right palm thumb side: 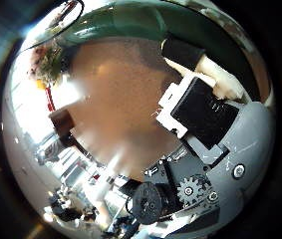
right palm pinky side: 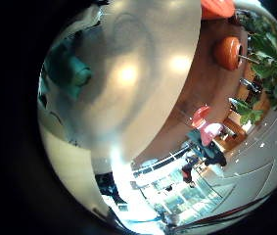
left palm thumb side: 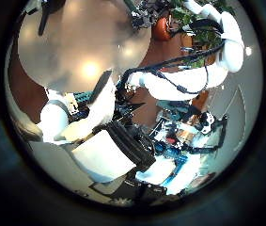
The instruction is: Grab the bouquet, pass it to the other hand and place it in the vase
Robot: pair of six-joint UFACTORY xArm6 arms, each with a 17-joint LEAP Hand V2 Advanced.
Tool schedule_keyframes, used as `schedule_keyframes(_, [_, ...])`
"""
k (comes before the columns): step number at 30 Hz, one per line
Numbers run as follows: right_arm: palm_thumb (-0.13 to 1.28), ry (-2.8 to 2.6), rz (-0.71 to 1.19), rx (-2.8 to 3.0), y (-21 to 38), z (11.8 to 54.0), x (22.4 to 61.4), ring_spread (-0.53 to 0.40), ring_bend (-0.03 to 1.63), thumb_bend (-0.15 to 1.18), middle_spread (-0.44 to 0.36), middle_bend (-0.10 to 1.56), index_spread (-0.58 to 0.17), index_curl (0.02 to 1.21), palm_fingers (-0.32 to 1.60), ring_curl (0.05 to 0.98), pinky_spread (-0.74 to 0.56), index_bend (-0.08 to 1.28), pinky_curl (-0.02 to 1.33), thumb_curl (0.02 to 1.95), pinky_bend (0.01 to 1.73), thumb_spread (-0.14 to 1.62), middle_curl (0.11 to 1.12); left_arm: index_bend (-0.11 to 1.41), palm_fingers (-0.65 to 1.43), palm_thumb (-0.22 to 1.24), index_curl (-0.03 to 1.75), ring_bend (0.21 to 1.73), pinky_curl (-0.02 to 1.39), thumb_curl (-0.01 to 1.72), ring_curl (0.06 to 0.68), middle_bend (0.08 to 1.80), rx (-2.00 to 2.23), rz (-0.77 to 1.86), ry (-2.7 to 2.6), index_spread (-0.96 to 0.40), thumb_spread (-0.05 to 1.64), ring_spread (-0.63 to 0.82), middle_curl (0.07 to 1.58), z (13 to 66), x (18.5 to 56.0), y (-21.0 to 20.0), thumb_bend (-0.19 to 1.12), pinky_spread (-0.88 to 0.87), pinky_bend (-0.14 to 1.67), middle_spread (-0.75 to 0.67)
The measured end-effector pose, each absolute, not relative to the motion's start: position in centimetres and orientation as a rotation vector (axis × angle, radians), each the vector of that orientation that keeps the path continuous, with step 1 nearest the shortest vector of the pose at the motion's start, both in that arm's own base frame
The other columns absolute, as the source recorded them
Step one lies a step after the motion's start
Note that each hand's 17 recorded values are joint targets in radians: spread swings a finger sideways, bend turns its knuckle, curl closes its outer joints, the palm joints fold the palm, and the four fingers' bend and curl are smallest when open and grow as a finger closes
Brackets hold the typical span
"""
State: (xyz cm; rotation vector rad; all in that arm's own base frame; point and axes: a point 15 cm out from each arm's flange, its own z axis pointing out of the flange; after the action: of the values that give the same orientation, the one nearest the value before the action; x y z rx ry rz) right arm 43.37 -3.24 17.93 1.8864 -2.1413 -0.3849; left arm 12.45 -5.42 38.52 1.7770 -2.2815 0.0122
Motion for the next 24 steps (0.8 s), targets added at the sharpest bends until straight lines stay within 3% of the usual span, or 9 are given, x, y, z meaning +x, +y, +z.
schedule_keyframes(8, [1.12,-2.344,-0.115,1.997,-4.6,21.4,45.3,-0.224,1.38,0.06,-0.226,1.19,-0.428,0.93,1.19,0.577,-0.24,0.95,0.36,0.62,1.48,0.93,0.86,0.19,0.42,0.41,0.44,0.6,0.33,0.34,0.13,0.2,1.774,0.008,-2.276,-0.13,1.15,0.25,0.38,38.3,12.5,-5.4,-0.02,0.37,0.21,0.12])
schedule_keyframes(17, [1.17,-2.525,0.107,2.088,-7.0,31.4,43.4,-0.206,1.44,0.07,-0.176,1.3,-0.352,0.99,1.14,0.637,-0.19,1.07,0.43,0.74,1.52,0.89,0.88,0.19,0.45,0.41,0.44,0.6,0.33,0.34,0.124,0.2,1.788,0.041,-2.231,-0.13,1.15,0.23,0.39,38.1,12.7,-5.8,-0.02,0.35,0.2,0.11])
schedule_keyframes(20, [1.17,-2.57,0.072,2.208,-5.4,34.5,42.4,-0.202,1.45,0.06,-0.167,1.31,-0.335,0.99,1.14,0.649,-0.18,1.08,0.45,0.77,1.51,0.88,0.87,0.2,0.48,0.41,0.45,0.59,0.33,0.34,0.121,0.21,1.806,0.071,-2.214,-0.13,1.15,0.22,0.39,38.0,13.2,-6.0,-0.02,0.33,0.19,0.1])
schedule_keyframes(24, [1.16,-2.661,-0.132,2.347,-3.4,37.8,40.0,-0.197,1.46,0.05,-0.148,1.33,-0.31,0.99,1.13,0.662,-0.17,1.1,0.47,0.81,1.5,0.87,0.86,0.21,0.52,0.41,0.46,0.59,0.32,0.34,0.115,0.24,1.832,0.135,-2.197,-0.14,1.15,0.19,0.4,38.1,14.2,-6.5,-0.02,0.3,0.18,0.07])
